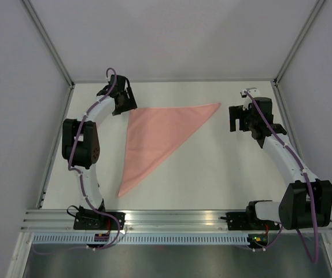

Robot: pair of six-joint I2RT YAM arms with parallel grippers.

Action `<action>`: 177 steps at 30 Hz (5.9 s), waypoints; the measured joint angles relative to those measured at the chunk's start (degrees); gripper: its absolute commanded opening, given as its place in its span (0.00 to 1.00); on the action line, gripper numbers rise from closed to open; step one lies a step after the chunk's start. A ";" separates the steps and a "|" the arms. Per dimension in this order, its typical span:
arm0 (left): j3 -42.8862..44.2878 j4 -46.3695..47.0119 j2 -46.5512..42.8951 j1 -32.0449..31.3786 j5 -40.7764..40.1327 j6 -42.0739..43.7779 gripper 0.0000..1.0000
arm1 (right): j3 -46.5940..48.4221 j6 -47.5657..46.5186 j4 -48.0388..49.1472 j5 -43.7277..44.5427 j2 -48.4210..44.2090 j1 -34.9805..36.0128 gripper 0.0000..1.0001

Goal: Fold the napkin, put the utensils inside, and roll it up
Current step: Fold the napkin at the center of the board, then pick up the knife at the center of the board, then place the knife on the napkin.

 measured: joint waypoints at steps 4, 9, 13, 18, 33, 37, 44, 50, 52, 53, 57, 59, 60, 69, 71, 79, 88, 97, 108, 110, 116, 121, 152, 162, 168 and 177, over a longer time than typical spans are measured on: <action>-12.02 -1.16 -10.23 0.39 -7.74 -4.17 0.77 | 0.00 0.02 -0.35 -1.77 0.00 0.00 0.98; -27.12 -3.96 -26.53 3.19 -14.51 -11.47 0.78 | 0.00 0.04 -1.03 -4.59 0.00 0.00 0.98; -37.46 -6.05 -36.65 7.65 -16.39 -15.21 0.78 | 0.00 0.07 -1.44 -6.88 0.00 0.00 0.98; -47.10 -7.67 -42.97 12.81 -15.74 -17.86 0.79 | 0.00 0.07 -2.05 -8.92 1.05 0.00 0.97; -54.12 -12.04 -46.58 19.78 -12.76 -23.21 0.78 | 0.00 0.02 -3.17 -10.86 1.73 0.00 0.96; -54.31 -12.50 -46.60 19.85 -12.72 -24.24 0.75 | 0.00 0.02 -3.19 -10.86 1.73 0.00 0.96; -54.53 -12.35 -43.76 20.74 -12.66 -24.87 0.72 | 0.00 0.02 -3.19 -10.84 1.73 0.00 0.95; -55.67 -11.58 -40.87 21.29 -11.19 -25.24 0.66 | 0.00 0.00 -3.19 -10.84 1.81 -0.02 0.95; -55.67 -11.06 -39.85 21.29 -10.69 -25.29 0.60 | 0.00 -0.02 -3.19 -10.84 1.99 -0.02 0.95; -55.67 -10.69 -39.26 21.31 -10.29 -25.31 0.56 | 0.00 -0.02 -3.21 -10.84 2.12 -0.02 0.94; -55.21 -8.83 -37.99 21.33 -9.14 -25.53 0.38 | -0.02 -0.02 -3.23 -10.82 2.56 -0.09 0.94; -54.71 -8.11 -37.18 21.33 -8.44 -25.53 0.33 | -0.04 -0.09 -3.23 -10.84 2.69 -0.24 0.94; -54.34 -7.89 -36.68 21.33 -8.26 -25.53 0.28 | -0.04 -0.11 -3.23 -10.84 2.71 -0.33 0.94; -49.33 -7.13 -31.06 21.33 -6.73 -23.67 0.02 | -0.04 -0.22 -3.21 -10.84 3.48 -0.83 0.94; -48.35 -6.73 -30.12 21.33 -6.27 -22.38 0.02 | -0.13 -0.26 -3.30 -10.84 3.76 -0.81 0.94; -44.17 -5.42 -28.83 21.44 -0.02 -11.65 0.02 | -0.31 -0.44 -3.37 -10.84 4.24 -0.83 0.94; -33.09 -5.20 -31.71 19.39 7.17 2.73 0.02 | -0.63 -0.48 -3.34 -10.82 4.28 -0.83 0.93; -27.19 -5.14 -31.28 -1.86 10.80 17.42 0.02 | -0.76 -1.01 -2.69 -10.40 4.26 -0.83 0.93; -19.06 -6.19 -16.63 -22.45 14.56 31.71 0.02 | -0.81 -1.49 -2.25 -8.96 4.26 -0.94 0.93; -18.16 -6.62 -14.32 -23.54 15.10 32.41 0.02 | -1.01 -1.49 -2.05 -8.74 4.26 -1.03 0.94; -15.87 -8.24 -10.27 -25.33 15.30 32.81 0.02 | -1.40 -1.53 -1.95 -8.28 4.26 -1.25 0.93; -14.73 -8.20 -9.31 -25.77 15.28 32.74 0.02 | -1.40 -1.66 -1.86 -8.17 4.26 -1.49 0.93; -14.69 -8.44 -4.94 -27.43 15.43 29.75 0.02 | -1.40 -1.73 -1.88 -8.28 4.26 -2.56 0.94; -14.78 -8.33 -4.00 -27.82 15.45 29.11 0.21 | -1.40 -1.73 -1.88 -8.33 4.26 -2.71 0.94; -14.75 -8.26 -4.00 -27.96 15.43 28.52 0.37 | -1.40 -1.73 -1.90 -8.52 4.26 -2.71 0.94; -14.75 -8.15 -4.24 -27.98 15.30 28.44 0.50 | -1.40 -1.73 -1.90 -9.14 4.26 -2.75 0.94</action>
